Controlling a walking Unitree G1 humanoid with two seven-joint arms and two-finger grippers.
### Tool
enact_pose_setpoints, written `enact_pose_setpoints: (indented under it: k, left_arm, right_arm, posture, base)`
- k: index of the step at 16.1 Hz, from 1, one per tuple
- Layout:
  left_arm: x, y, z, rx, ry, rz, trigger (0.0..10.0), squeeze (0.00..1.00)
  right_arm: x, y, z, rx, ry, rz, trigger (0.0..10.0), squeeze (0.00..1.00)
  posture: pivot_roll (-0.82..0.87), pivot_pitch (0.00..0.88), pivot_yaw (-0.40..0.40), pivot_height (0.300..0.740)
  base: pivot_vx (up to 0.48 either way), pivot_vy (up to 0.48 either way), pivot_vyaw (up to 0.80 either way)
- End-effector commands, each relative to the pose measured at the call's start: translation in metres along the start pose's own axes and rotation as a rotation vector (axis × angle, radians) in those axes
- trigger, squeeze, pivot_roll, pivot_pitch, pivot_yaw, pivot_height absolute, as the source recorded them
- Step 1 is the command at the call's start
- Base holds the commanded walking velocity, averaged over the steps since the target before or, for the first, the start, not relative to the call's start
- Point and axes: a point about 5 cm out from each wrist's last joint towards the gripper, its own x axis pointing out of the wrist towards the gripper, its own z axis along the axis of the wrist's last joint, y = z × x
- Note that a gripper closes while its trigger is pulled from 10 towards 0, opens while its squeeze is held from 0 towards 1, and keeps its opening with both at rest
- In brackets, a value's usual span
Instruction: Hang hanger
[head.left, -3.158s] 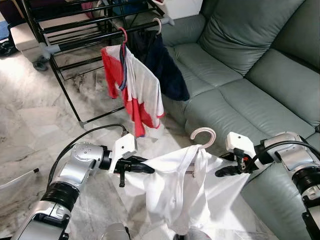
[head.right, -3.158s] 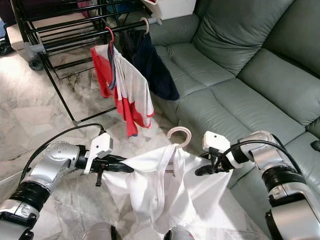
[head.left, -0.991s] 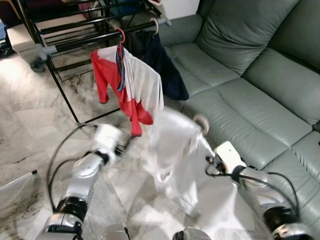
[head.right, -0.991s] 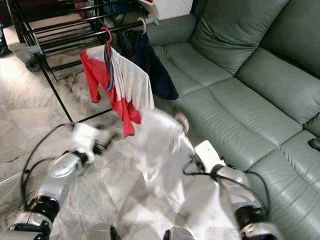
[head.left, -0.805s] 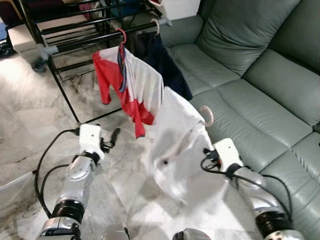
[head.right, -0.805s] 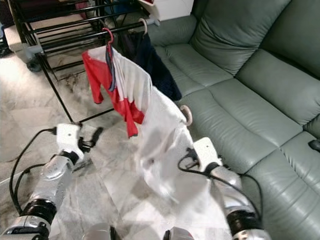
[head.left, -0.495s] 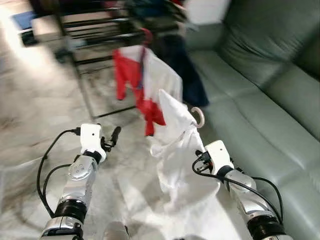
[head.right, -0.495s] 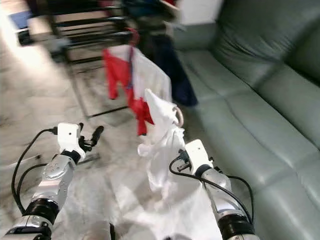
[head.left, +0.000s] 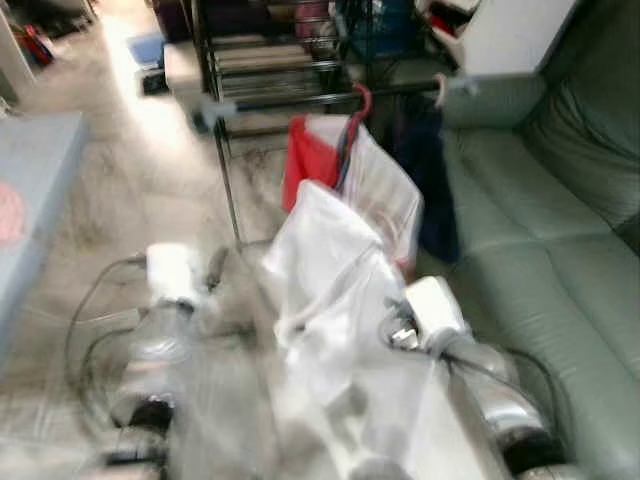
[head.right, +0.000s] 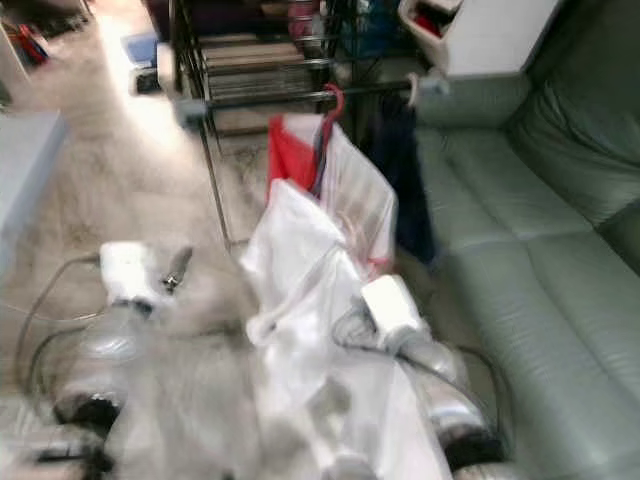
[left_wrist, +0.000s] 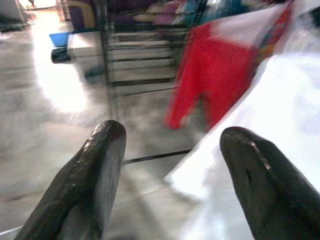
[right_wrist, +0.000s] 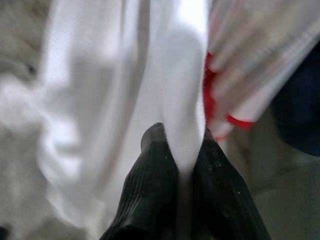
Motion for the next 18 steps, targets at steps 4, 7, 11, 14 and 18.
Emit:
enact_pose_setpoints:
  k: [4,7,11,14,18]
  left_arm:
    - [-0.004,0.017,-0.002,0.031,0.010,0.106,10.0,0.00]
    - [-0.008,0.017,-0.008,0.044,0.024,0.147,10.0,0.00]
    - [-0.016,0.020,-0.015,0.116,0.039,0.214,10.0,0.00]
    - [-0.021,0.020,-0.017,0.162,0.071,0.219,10.0,0.00]
    - [-0.036,0.025,-0.019,0.175,0.056,0.263,10.0,0.00]
  right_arm:
    - [0.009,0.001,0.017,-0.007,-0.062,-0.013,10.0,0.00]
    - [0.011,-0.002,0.016,0.007,-0.066,-0.044,10.0,0.00]
    - [0.014,0.003,0.017,-0.067,-0.075,-0.057,10.0,0.00]
    - [0.007,-0.008,0.011,0.031,-0.060,-0.136,10.0,0.00]
    - [-0.001,-0.030,0.007,0.096,-0.059,-0.285,10.0,0.00]
  posture:
    - [0.01,0.000,-0.058,0.740]
    - [0.03,0.000,-0.060,0.740]
    - [0.04,0.000,-0.042,0.740]
    - [0.06,0.000,-0.021,0.740]
    - [0.05,0.000,-0.002,0.740]
  base:
    - [0.413,0.134,0.00]
    - [0.348,0.330,0.00]
    - [0.138,0.414,0.00]
    - [0.000,0.156,0.00]
    - [0.000,0.000,0.00]
